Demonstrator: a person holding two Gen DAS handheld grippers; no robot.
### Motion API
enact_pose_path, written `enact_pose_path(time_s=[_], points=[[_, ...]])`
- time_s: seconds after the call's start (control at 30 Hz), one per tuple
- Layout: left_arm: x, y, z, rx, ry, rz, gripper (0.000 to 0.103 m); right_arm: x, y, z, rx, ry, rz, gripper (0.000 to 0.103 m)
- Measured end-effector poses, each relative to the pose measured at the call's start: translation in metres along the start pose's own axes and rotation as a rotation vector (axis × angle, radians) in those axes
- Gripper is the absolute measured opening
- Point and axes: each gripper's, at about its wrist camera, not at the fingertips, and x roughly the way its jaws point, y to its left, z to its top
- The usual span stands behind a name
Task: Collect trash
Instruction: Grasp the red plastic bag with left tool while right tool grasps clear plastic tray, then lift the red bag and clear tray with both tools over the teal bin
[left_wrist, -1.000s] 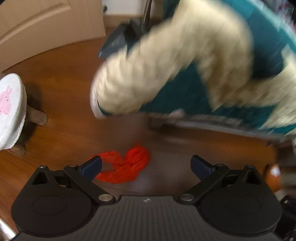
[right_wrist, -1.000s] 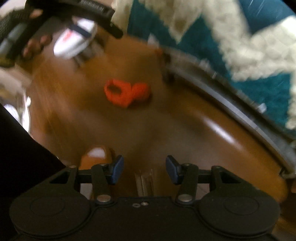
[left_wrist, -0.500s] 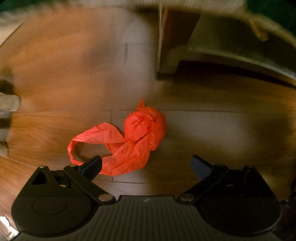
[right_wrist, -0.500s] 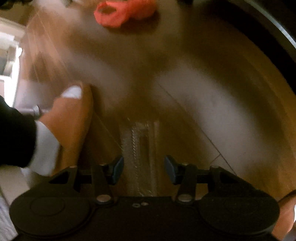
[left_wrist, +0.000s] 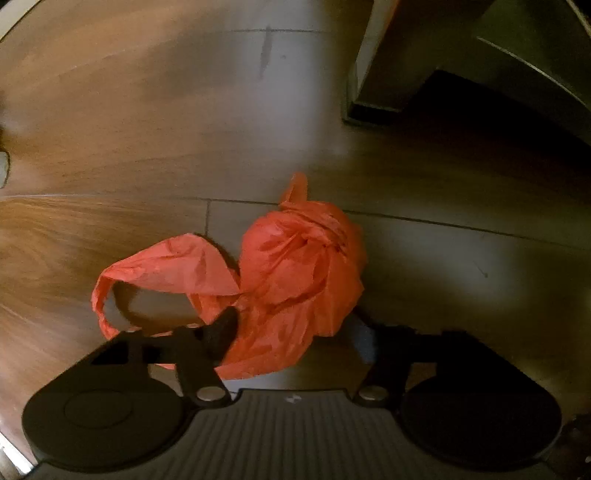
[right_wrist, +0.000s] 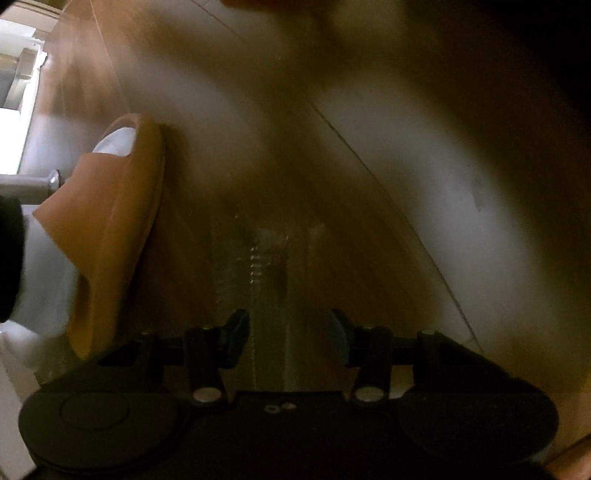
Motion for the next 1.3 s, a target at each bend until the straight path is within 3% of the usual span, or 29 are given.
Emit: enact_pose_path(time_s=[0.03,0.1,0.3,0.47,0.7,1.03,1.3], points=[[0.001,-0.001,0.001,-0.001,0.003,-0.007,0.05,0.001,-0.001,0.001,0.003,0.0,0.003,0.037],[0.001,-0.001,0.004,-0.009,0.003,-0.022,0.039,0.002,-0.003,0.001,0.008,0.003,0.001,0.004],[-0.003,-0.003,0.002,-0.006,-0.044,-0.035,0.017,-0.005,-0.004,-0.003,0.034,-0.011,-0.009,0.003],[-0.025,-0.016,-0.006,0.056,-0.087,-0.067,0.015,-0.029,-0.015,-0.013,0.122,-0.071,-0.032,0.003],[-0.08,-0.053,-0.023,0.235,-0.126,-0.124,0.015,-0.08,-0.019,-0.027,0.249,-0.155,-0.09,0.003],[-0.206,-0.104,-0.052,0.511,-0.236,-0.198,0.015,-0.187,-0.003,-0.06,0.403,-0.363,-0.205,0.003],[-0.322,-0.123,-0.079,0.543,-0.388,-0.233,0.015,-0.278,0.012,-0.118,0.573,-0.555,-0.238,0.003]])
